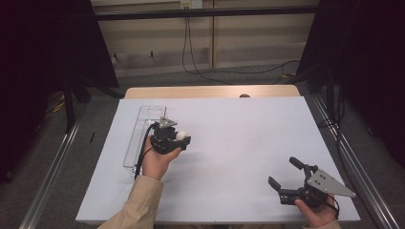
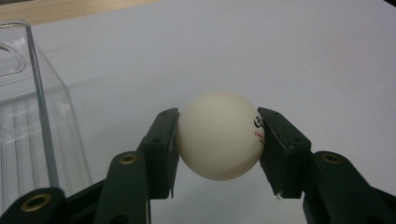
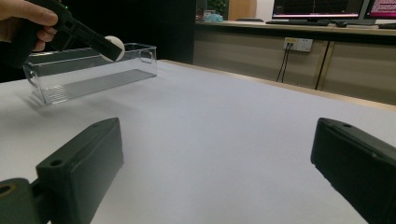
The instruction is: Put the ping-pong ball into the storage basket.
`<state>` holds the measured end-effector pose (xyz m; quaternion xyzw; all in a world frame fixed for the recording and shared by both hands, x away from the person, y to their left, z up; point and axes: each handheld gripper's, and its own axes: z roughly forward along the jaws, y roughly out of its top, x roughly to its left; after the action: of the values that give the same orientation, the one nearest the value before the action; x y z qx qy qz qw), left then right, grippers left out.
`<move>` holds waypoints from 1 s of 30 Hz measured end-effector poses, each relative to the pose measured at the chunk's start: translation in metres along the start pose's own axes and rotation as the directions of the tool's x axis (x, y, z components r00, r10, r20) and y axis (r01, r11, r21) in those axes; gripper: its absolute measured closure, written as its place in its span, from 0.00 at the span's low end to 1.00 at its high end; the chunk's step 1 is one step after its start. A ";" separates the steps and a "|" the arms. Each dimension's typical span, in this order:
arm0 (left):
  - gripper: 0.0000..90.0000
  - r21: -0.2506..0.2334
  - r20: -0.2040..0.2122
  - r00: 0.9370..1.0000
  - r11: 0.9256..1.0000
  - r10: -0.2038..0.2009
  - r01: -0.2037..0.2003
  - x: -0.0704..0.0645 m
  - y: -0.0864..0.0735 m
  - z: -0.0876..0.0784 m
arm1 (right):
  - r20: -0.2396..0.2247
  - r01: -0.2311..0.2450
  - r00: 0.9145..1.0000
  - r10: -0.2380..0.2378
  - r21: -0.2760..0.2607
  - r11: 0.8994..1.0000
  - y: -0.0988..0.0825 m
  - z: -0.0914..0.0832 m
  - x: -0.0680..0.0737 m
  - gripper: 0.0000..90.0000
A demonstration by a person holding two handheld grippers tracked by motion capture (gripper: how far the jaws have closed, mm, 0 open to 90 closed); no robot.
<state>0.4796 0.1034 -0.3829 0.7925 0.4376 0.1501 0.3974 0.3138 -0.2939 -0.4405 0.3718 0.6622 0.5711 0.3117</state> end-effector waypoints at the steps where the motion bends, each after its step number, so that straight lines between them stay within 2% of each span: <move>1: 0.57 -0.005 -0.002 1.000 1.000 -0.010 0.010 -0.001 0.000 0.000 | 0.000 0.001 1.000 -0.001 -0.001 1.000 0.000 0.000 0.000 0.02; 2: 0.57 0.007 0.005 1.000 1.000 0.011 -0.011 0.001 0.001 -0.001 | 0.002 -0.006 1.000 0.006 -0.002 1.000 0.000 0.000 0.000 0.02; 5: 0.57 0.012 0.001 1.000 1.000 0.016 -0.016 0.001 0.002 -0.002 | 0.000 -0.009 1.000 0.009 -0.003 1.000 0.000 0.000 0.000 0.02; 7: 0.57 0.001 -0.002 1.000 1.000 -0.002 0.002 0.000 0.003 -0.002 | 0.003 -0.005 1.000 0.005 -0.002 1.000 0.000 0.000 0.000 0.02; 8: 0.57 0.003 0.008 1.000 1.000 0.004 -0.004 0.000 0.003 -0.002 | 0.003 -0.005 1.000 0.005 -0.002 1.000 0.000 0.000 0.000 0.02; 14: 0.57 0.016 0.005 1.000 1.000 0.013 -0.013 0.002 0.004 -0.004 | -0.001 -0.004 1.000 0.004 -0.003 1.000 0.000 0.000 0.000 0.02; 22: 0.57 0.006 0.003 1.000 1.000 -0.005 0.005 0.001 0.005 -0.005 | -0.005 -0.005 1.000 0.005 -0.002 1.000 0.000 -0.001 0.000 0.02; 27: 0.57 0.005 0.006 1.000 1.000 0.001 -0.001 0.003 0.006 -0.007 | -0.003 -0.006 1.000 0.006 -0.004 1.000 0.000 0.000 0.000 0.02; 28: 0.57 0.016 0.002 1.000 1.000 0.012 -0.012 0.003 0.007 -0.008 | -0.003 -0.006 1.000 0.006 -0.004 1.000 0.000 0.000 0.000 0.02; 30: 0.57 0.004 0.003 1.000 1.000 -0.002 0.002 0.003 0.007 -0.008 | -0.007 -0.004 1.000 0.004 -0.002 1.000 0.000 -0.001 0.000 0.02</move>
<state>0.4805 0.1075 -0.3727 0.7931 0.4382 0.1474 0.3965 0.3136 -0.2945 -0.4401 0.3708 0.6618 0.5738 0.3085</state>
